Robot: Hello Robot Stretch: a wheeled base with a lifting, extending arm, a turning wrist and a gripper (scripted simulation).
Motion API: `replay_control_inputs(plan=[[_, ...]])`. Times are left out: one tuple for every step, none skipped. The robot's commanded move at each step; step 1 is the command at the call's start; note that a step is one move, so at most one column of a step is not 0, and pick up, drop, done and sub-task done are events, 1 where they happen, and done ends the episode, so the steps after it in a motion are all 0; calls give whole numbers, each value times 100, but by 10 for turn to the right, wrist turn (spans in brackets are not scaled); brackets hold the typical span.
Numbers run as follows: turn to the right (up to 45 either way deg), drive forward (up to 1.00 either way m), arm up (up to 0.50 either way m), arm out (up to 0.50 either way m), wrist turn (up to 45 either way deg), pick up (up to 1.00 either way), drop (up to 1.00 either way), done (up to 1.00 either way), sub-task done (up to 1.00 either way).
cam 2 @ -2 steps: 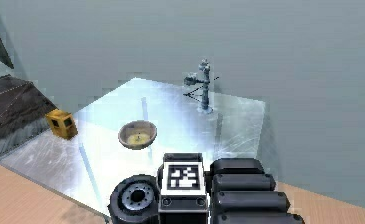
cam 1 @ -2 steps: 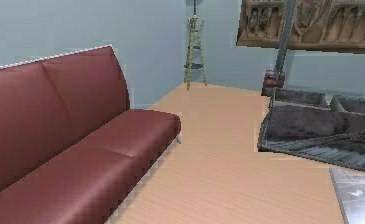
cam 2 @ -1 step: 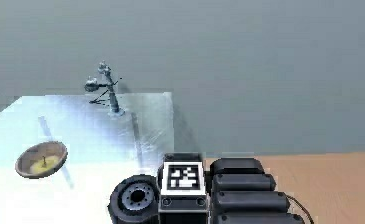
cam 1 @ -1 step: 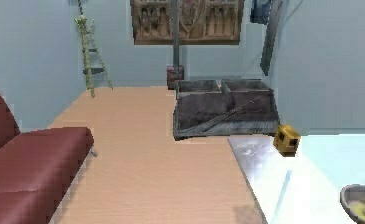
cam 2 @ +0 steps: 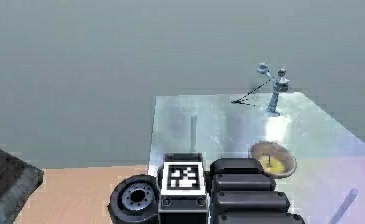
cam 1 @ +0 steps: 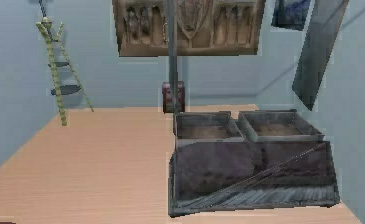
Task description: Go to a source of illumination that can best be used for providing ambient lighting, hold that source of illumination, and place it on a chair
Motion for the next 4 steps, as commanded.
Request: replay_control_inputs(plan=[[120, 0, 0, 0, 0, 0, 0, 0, 0], [0, 15, 0, 0, 0, 0, 0, 0, 0], [240, 0, 0, 0, 0, 0, 0, 0, 0], [0, 20, 0, 0, 0, 0, 0, 0, 0]])
